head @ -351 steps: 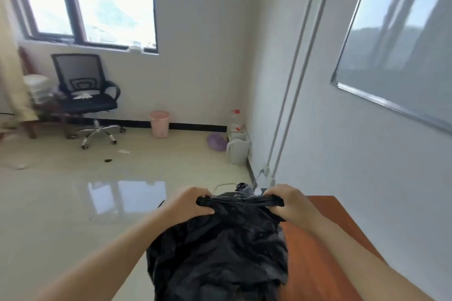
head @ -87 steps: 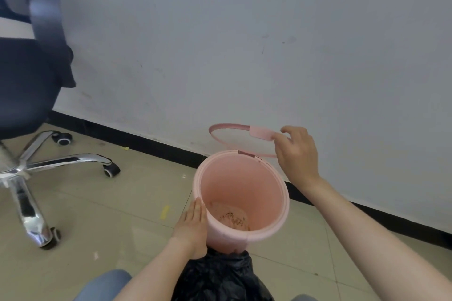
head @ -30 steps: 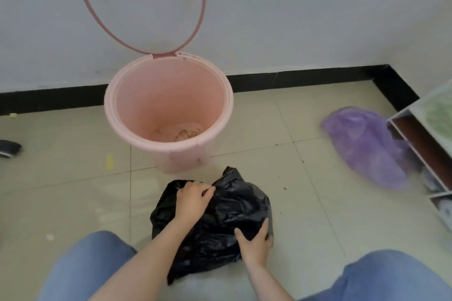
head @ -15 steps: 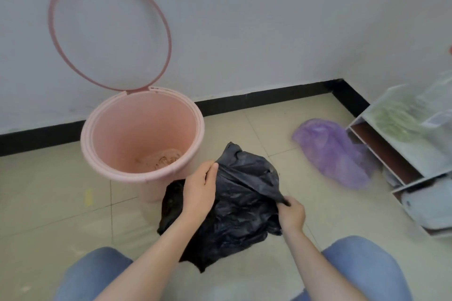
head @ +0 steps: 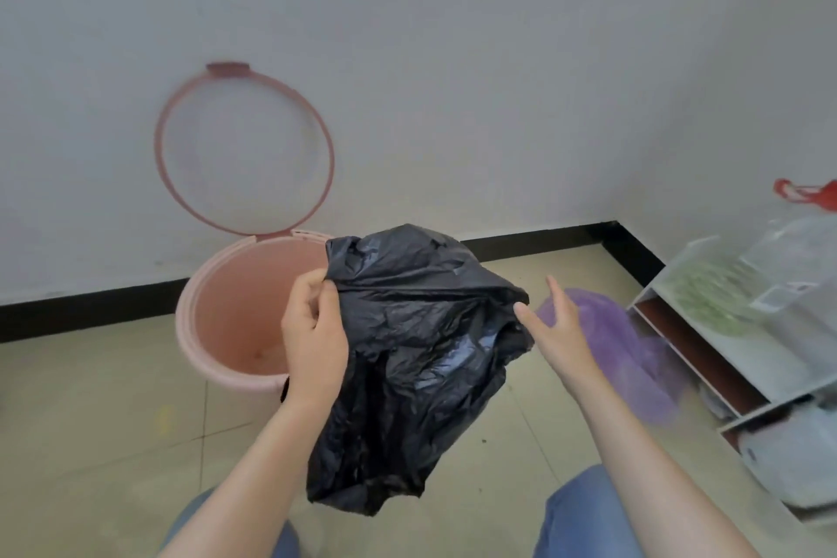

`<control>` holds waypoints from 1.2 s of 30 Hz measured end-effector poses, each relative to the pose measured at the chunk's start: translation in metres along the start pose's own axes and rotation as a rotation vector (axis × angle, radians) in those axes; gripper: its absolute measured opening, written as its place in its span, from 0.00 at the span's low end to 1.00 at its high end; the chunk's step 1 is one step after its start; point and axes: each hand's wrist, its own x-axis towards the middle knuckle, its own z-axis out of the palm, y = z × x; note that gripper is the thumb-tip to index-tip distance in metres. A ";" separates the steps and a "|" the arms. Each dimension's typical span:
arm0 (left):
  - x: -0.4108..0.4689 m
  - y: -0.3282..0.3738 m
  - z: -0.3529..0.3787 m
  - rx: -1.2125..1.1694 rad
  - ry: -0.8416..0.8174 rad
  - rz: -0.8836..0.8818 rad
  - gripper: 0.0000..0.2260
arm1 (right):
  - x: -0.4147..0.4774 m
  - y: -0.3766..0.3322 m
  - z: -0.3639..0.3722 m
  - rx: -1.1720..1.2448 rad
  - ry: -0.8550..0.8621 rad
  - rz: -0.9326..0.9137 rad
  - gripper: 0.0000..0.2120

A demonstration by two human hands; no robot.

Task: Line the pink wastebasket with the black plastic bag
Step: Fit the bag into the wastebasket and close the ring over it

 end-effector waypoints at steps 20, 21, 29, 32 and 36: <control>0.060 0.030 -0.116 0.005 0.164 -0.196 0.25 | -0.007 -0.125 0.131 0.293 -0.578 -0.074 0.29; 0.058 0.015 -0.120 0.200 0.072 -0.255 0.30 | -0.011 -0.121 0.141 0.297 -0.611 -0.082 0.29; 0.020 -0.027 -0.120 0.532 -0.268 -0.441 0.36 | -0.034 -0.077 0.192 0.073 -0.747 -0.156 0.41; 0.017 -0.010 -0.108 0.465 -0.237 -0.322 0.31 | -0.033 -0.079 0.194 0.196 -0.692 -0.171 0.27; 0.022 0.017 -0.095 0.355 -0.069 -0.175 0.24 | -0.001 -0.088 0.173 0.301 -0.610 0.050 0.13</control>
